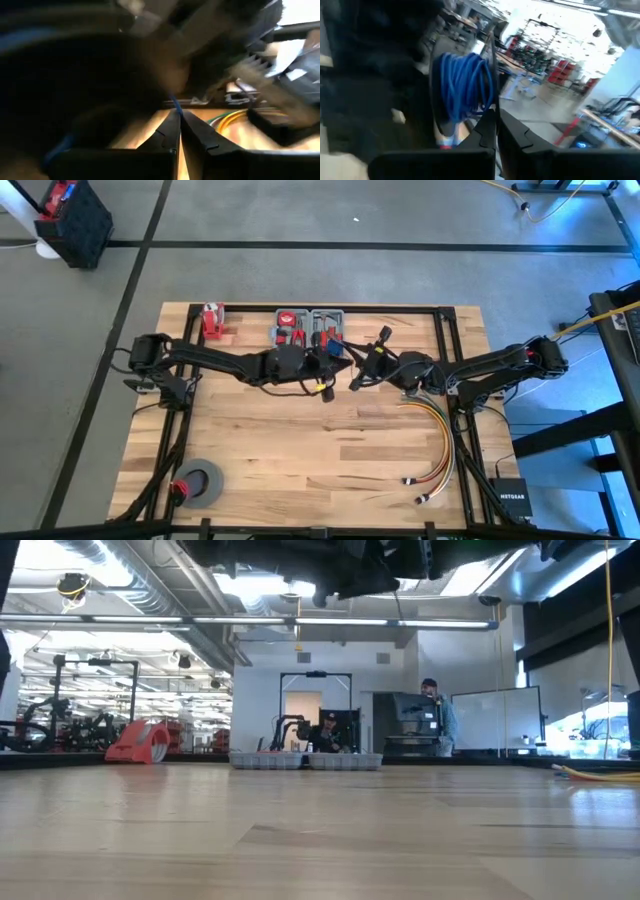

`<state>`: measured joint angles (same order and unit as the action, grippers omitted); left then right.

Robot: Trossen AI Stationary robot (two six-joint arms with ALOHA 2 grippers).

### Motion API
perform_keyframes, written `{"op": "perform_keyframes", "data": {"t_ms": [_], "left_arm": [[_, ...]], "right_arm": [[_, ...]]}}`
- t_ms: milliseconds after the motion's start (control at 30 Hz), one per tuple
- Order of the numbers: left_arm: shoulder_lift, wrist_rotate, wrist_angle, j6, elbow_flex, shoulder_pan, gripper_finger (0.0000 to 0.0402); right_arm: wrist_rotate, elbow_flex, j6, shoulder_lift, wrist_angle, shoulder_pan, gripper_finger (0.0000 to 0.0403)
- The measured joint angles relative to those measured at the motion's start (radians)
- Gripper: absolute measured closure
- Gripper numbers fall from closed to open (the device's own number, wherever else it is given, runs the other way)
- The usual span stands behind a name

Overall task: Coil cords
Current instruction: Coil the blue wire into the black spool

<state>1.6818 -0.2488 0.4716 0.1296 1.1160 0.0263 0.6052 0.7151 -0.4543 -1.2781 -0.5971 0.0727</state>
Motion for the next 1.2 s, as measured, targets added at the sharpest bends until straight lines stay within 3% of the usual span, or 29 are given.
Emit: {"op": "perform_keyframes", "data": {"t_ms": [333, 533, 1200], "left_arm": [[-0.011, -0.026, -0.080, 0.025, 0.005, 0.032, 0.0399], [-0.008, -0.026, -0.086, 0.035, 0.005, 0.032, 0.0399], [-0.004, -0.046, -0.164, 0.061, 0.001, 0.035, 0.0399]], "right_arm": [[-0.149, -0.003, 0.161, 0.100, 0.033, -0.001, 0.0397], [-0.153, 0.001, 0.162, 0.126, 0.047, -0.001, 0.0397], [-0.155, 0.207, 0.133, 0.129, 0.168, 0.000, 0.0397]]}}
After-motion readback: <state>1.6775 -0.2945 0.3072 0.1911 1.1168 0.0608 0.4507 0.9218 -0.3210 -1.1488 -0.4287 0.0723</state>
